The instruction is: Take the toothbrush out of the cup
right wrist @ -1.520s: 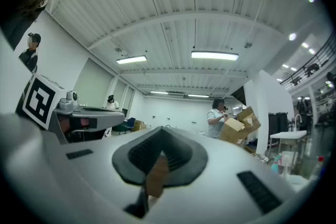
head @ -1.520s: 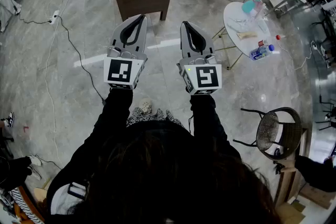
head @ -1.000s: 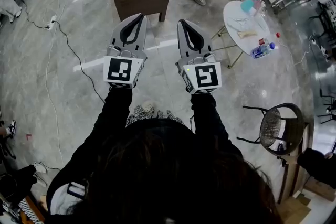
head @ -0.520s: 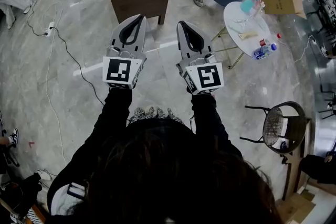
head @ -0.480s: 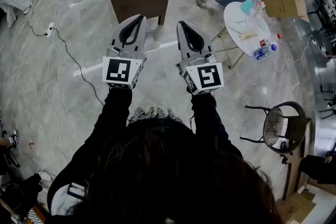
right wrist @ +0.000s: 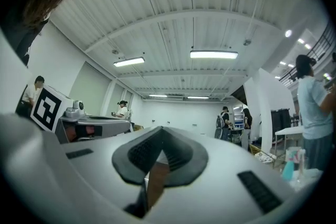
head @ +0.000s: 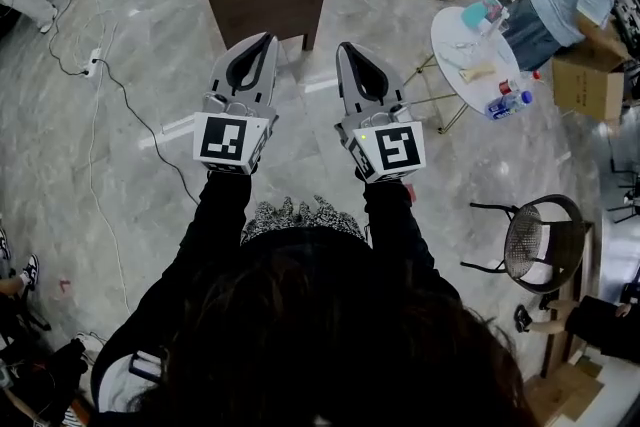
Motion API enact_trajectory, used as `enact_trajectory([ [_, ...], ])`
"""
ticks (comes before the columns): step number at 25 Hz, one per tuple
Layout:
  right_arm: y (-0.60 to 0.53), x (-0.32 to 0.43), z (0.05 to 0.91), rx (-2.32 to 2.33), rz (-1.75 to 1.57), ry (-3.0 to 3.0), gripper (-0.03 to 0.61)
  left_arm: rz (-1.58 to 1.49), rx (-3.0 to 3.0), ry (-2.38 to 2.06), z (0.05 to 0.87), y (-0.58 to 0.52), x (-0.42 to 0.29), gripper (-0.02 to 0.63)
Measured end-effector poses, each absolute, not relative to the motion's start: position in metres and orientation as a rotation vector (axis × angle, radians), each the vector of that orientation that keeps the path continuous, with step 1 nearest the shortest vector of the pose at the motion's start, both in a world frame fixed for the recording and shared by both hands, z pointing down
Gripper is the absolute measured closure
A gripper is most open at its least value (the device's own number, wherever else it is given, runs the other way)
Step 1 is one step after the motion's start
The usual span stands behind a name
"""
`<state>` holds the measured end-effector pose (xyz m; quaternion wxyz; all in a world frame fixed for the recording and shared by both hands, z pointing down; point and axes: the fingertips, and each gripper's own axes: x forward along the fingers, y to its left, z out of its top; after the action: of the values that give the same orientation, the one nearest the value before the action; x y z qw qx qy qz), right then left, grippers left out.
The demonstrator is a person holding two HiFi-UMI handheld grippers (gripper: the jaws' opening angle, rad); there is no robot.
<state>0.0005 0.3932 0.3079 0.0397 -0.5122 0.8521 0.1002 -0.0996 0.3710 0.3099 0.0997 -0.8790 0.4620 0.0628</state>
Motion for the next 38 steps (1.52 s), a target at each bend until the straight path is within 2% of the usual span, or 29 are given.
enact_trajectory([
  [38,0.115,0.046,0.321,-1.459,0.238,2.661,0.574,0.098,-2.537,1.460,0.317,0.111,-0.062,0.606],
])
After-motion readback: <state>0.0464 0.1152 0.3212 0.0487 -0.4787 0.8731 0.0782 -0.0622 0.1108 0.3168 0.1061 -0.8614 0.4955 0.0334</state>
